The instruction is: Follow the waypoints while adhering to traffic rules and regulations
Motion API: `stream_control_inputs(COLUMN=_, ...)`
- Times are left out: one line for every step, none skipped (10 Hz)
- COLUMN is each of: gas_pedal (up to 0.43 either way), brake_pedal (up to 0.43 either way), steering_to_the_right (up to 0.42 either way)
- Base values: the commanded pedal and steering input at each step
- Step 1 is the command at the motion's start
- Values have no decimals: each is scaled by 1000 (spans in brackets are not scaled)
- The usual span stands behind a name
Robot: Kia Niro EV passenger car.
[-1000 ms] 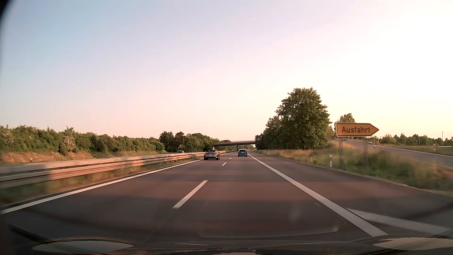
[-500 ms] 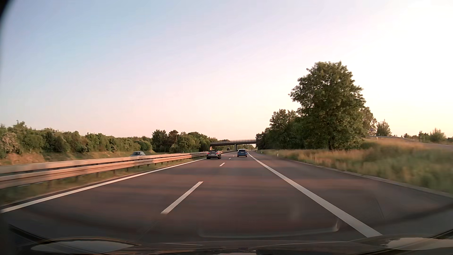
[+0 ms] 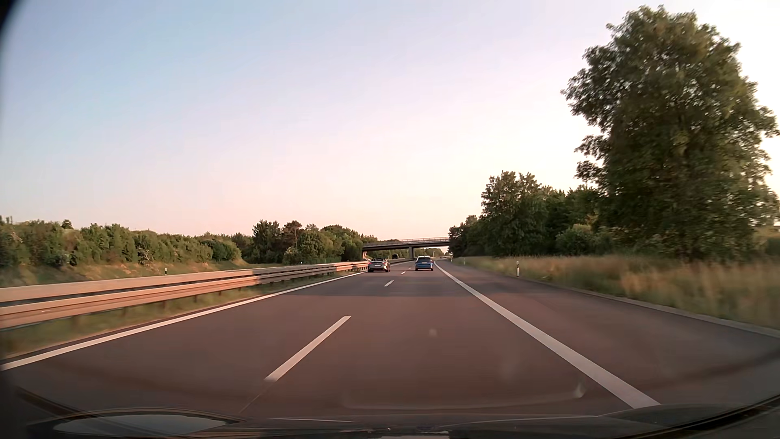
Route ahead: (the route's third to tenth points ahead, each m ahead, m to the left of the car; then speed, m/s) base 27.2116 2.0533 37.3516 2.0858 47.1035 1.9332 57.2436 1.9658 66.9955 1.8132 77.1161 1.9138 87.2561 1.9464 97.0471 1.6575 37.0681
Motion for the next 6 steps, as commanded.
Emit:
stream_control_inputs(gas_pedal=358, brake_pedal=18, steering_to_the_right=-9)
stream_control_inputs(gas_pedal=378, brake_pedal=18, steering_to_the_right=-9)
stream_control_inputs(gas_pedal=390, brake_pedal=18, steering_to_the_right=-9)
stream_control_inputs(gas_pedal=398, brake_pedal=18, steering_to_the_right=-8)
stream_control_inputs(gas_pedal=421, brake_pedal=12, steering_to_the_right=-8)
stream_control_inputs(gas_pedal=421, brake_pedal=18, steering_to_the_right=-7)
